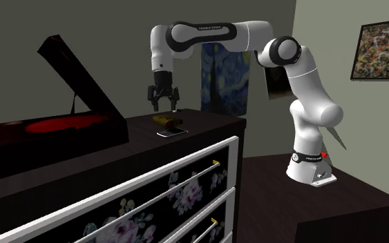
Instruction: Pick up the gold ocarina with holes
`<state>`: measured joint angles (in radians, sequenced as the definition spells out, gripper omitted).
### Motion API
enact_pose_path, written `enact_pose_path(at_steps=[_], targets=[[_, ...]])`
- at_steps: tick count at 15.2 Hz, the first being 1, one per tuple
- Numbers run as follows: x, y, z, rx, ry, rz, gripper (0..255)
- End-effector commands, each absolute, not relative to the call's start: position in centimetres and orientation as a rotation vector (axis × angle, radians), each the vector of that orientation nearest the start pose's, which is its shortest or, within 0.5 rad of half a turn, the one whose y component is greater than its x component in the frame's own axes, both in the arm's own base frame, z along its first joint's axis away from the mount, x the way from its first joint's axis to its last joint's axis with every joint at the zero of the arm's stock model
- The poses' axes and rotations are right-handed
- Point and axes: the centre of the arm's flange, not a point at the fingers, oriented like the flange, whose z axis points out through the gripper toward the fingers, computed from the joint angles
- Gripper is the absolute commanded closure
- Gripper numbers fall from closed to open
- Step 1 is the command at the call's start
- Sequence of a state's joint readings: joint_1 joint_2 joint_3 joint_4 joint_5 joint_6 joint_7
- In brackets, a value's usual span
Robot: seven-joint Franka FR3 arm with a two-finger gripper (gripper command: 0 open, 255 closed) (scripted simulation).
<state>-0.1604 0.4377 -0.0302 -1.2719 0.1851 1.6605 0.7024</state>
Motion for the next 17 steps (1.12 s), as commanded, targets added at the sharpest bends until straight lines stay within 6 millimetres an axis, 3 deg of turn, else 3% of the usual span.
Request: enact_pose_path(at_steps=[1, 10, 11, 17], targets=[[68.8, -12.2, 48.9, -2.635, 1.386, 0.165, 0], [68.8, -12.2, 44.9, -2.635, 1.386, 0.165, 0], [68.8, -12.2, 44.9, -2.635, 1.386, 0.165, 255], [68.7, -12.2, 45.0, -2.635, 1.386, 0.165, 255]])
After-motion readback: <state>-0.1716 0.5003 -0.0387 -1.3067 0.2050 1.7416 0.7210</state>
